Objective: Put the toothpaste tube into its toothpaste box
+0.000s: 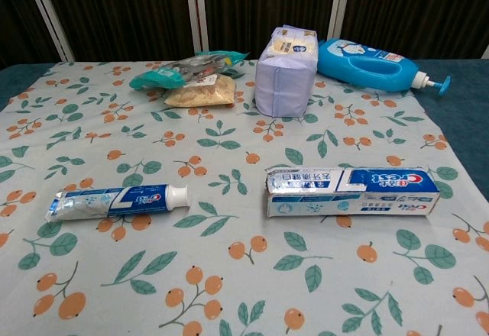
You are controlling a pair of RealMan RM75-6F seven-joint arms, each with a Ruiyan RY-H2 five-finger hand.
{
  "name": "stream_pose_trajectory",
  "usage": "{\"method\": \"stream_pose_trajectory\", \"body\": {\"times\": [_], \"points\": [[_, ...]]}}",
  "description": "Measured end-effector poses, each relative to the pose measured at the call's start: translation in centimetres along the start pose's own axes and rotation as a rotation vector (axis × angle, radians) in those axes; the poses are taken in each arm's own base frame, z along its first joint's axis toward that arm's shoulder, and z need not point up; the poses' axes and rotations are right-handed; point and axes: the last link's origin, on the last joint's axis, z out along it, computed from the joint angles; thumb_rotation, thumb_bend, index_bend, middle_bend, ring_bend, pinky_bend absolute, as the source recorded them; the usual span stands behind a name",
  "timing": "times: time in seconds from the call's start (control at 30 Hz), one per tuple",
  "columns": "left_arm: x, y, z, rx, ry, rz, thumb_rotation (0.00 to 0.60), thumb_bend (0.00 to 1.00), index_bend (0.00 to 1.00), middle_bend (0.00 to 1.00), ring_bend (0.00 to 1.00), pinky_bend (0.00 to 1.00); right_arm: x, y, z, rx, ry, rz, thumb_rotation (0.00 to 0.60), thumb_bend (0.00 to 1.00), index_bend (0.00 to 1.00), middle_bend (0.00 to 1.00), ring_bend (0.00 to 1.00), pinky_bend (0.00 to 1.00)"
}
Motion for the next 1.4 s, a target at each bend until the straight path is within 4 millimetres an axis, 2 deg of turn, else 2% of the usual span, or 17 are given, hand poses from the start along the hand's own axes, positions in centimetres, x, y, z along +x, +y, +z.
{"method": "stream_pose_trajectory", "body": {"times": [0.47, 0.7, 0.9, 1.1, 1.23, 1.4], "points": [[0.0, 0.0, 0.0, 0.002, -0.001, -0.002, 0.600, 0.09, 0.00, 0.00, 0.00, 0.00, 0.1, -0.2, 0.0, 0.004, -0.002, 0.020, 0.600, 0.32, 0.00, 0.00, 0.00, 0.06], [-0.2, 0.0, 0.2, 0.001, -0.014, -0.004, 0.600, 0.09, 0.00, 0.00, 0.00, 0.00, 0.3, -1.7, 0.8, 0.057, -0.012, 0.077, 0.600, 0.32, 0.00, 0.02, 0.00, 0.06], [-0.2, 0.2, 0.2, -0.002, -0.012, -0.006, 0.600, 0.09, 0.00, 0.00, 0.00, 0.00, 0.2, -4.6, 2.5, 0.171, -0.102, 0.143, 0.600, 0.32, 0.00, 0.07, 0.03, 0.06], [-0.2, 0.1, 0.2, -0.002, -0.012, -0.001, 0.600, 0.09, 0.00, 0.00, 0.00, 0.00, -0.5, -8.9, 4.8, 0.337, -0.228, 0.177, 0.600, 0.32, 0.01, 0.09, 0.06, 0.09], [-0.3, 0.2, 0.2, -0.003, -0.020, -0.005, 0.600, 0.09, 0.00, 0.00, 0.00, 0.00, -1.4, -12.4, 6.0, 0.445, -0.310, 0.179, 0.600, 0.32, 0.01, 0.09, 0.06, 0.10], [-0.3, 0.2, 0.2, -0.007, -0.026, -0.009, 0.600, 0.09, 0.00, 0.00, 0.00, 0.00, -2.7, -15.7, 6.6, 0.505, -0.351, 0.168, 0.600, 0.32, 0.01, 0.09, 0.06, 0.10]]}}
